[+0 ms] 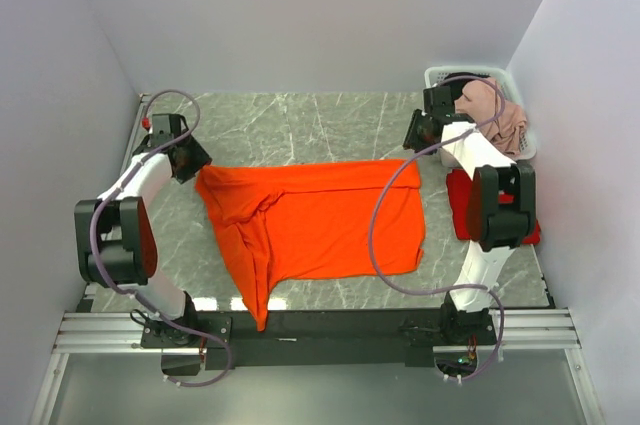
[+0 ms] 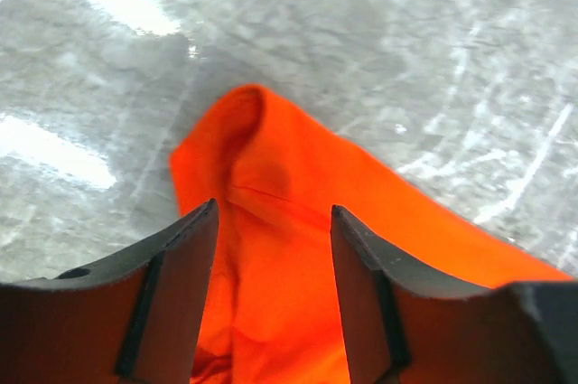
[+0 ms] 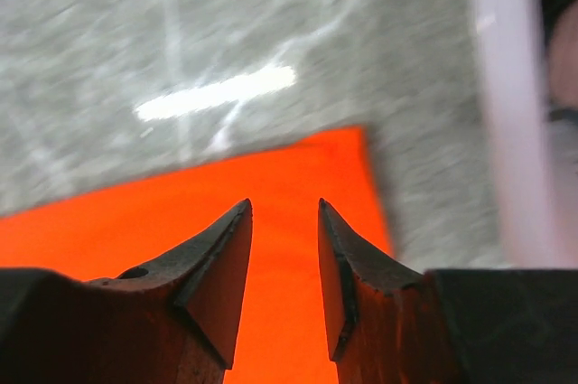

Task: Fold and stack the t-shirts
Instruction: Fold the tshirt

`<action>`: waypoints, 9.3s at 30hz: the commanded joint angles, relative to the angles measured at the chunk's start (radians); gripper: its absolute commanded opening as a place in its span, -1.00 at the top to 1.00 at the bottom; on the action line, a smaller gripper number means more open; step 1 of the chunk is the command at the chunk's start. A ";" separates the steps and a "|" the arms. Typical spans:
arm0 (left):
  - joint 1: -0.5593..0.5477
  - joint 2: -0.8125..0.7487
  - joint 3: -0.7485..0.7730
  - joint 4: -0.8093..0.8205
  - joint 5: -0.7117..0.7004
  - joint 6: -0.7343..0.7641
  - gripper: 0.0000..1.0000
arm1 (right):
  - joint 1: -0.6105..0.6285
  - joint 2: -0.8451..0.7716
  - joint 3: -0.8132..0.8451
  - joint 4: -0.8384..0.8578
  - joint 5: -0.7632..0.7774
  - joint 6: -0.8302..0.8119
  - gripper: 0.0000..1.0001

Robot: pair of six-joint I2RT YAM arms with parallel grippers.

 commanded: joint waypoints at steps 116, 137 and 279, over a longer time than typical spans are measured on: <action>-0.693 0.173 0.111 -0.170 -0.642 0.330 0.32 | 0.293 -0.762 -0.642 0.100 -0.110 0.115 0.15; -0.673 0.354 0.213 -0.119 -0.712 0.410 0.32 | 0.295 -0.753 -0.664 0.104 -0.115 0.101 0.15; -0.015 -0.080 -0.122 -0.233 0.371 0.108 0.92 | 0.598 0.320 0.160 0.485 -0.555 0.405 0.98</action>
